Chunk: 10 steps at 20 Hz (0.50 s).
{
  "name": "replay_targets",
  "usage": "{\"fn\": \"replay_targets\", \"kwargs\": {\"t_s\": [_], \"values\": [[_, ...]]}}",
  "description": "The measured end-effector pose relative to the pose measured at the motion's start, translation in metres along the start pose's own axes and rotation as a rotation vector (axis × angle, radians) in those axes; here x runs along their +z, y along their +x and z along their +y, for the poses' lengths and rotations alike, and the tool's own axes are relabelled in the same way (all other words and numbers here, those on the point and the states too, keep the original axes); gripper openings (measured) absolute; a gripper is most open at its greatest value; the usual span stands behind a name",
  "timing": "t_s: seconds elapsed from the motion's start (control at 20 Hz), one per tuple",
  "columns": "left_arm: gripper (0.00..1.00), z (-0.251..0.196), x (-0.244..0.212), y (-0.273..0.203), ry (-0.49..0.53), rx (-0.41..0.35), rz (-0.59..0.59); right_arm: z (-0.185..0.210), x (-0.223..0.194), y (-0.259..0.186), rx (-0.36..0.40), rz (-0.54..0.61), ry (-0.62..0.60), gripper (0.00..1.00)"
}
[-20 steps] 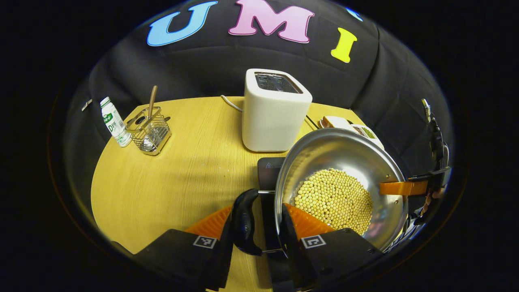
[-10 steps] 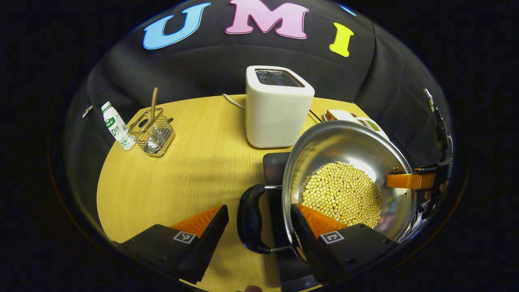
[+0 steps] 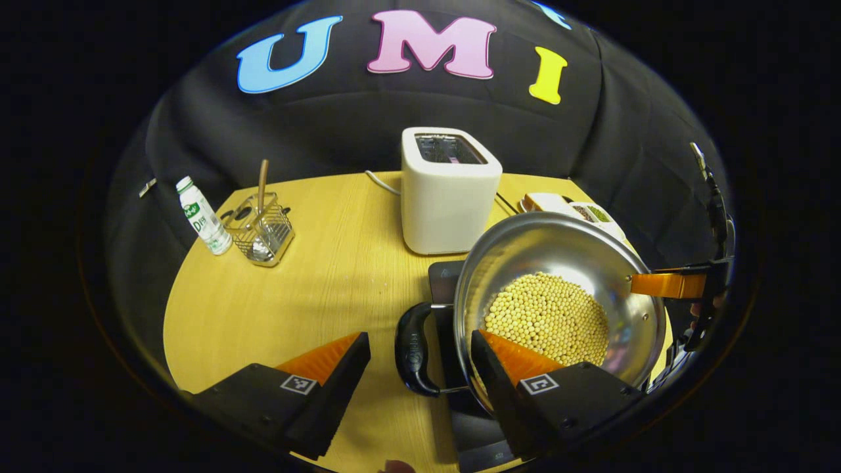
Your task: First push the handle of the pot to place it horizontally, then grasp the pot with both hands and set it on the induction cooktop.
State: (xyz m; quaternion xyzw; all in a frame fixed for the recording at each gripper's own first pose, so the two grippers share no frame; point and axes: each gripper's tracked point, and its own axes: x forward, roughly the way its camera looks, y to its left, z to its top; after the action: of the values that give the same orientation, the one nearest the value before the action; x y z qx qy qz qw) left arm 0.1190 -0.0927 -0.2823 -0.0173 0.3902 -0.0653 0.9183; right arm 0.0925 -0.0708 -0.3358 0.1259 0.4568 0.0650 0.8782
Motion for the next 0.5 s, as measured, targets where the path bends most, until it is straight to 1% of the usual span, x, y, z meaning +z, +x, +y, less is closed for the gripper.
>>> {"fn": "replay_targets", "kwargs": {"t_s": [0.3, 0.5], "values": [[0.96, -0.007, 0.037, -0.044, 0.001, -0.011, -0.151, 0.013, 0.031, -0.043, 0.001, -0.148, -0.038, 0.99], [0.96, -0.009, 0.058, -0.079, 0.013, -0.019, -0.263, 0.016, 0.056, -0.078, -0.006, -0.264, -0.029, 0.99]]}}
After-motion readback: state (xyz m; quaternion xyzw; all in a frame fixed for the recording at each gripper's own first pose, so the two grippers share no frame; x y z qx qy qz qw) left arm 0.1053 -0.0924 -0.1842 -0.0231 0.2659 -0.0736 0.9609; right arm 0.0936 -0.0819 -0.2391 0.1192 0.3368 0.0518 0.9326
